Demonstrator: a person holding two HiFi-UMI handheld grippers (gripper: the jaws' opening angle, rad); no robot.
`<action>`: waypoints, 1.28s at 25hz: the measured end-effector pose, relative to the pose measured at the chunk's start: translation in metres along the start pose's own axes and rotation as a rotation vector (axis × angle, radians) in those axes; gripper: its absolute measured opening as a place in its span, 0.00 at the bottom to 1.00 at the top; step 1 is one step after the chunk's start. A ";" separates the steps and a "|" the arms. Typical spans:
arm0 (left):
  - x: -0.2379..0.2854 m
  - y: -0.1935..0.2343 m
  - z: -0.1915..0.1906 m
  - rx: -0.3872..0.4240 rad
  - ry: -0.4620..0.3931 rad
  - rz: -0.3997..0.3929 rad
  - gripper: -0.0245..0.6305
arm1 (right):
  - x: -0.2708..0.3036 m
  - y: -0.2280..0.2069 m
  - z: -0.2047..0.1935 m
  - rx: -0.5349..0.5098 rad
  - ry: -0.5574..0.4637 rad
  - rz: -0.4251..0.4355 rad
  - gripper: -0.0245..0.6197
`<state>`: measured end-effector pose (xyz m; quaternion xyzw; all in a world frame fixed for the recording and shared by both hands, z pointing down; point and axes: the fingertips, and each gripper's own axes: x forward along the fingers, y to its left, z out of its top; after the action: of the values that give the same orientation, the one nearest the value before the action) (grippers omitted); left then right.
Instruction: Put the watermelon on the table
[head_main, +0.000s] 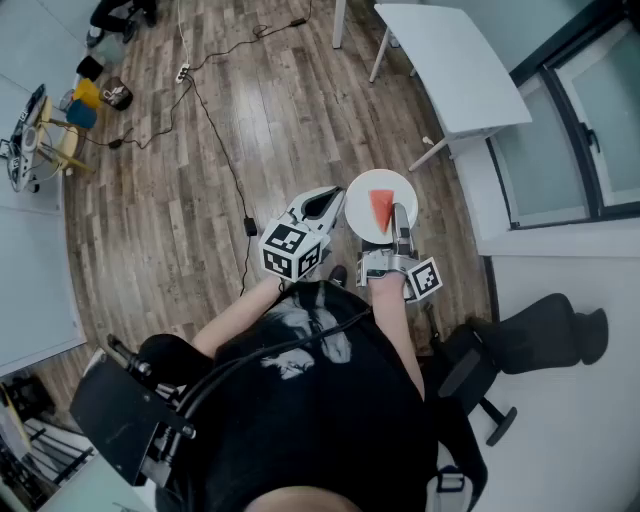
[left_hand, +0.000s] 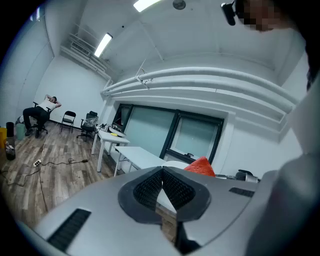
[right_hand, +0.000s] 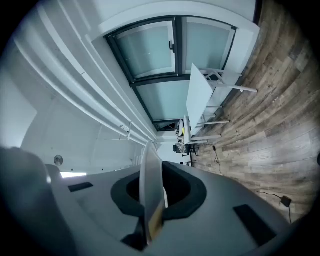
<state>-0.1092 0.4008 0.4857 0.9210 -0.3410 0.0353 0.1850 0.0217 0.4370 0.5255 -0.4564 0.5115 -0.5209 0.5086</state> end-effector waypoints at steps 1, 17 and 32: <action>-0.002 0.000 -0.001 -0.006 0.000 -0.001 0.05 | 0.000 0.000 -0.002 0.007 0.005 0.010 0.08; -0.007 0.048 -0.019 -0.078 0.065 -0.039 0.05 | 0.017 -0.020 -0.024 0.042 -0.056 0.074 0.08; 0.166 0.129 0.034 -0.095 0.082 -0.009 0.05 | 0.191 -0.043 0.072 0.024 0.003 0.022 0.08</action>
<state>-0.0673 0.1962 0.5266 0.9105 -0.3303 0.0560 0.2423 0.0782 0.2403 0.5640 -0.4439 0.5108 -0.5221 0.5191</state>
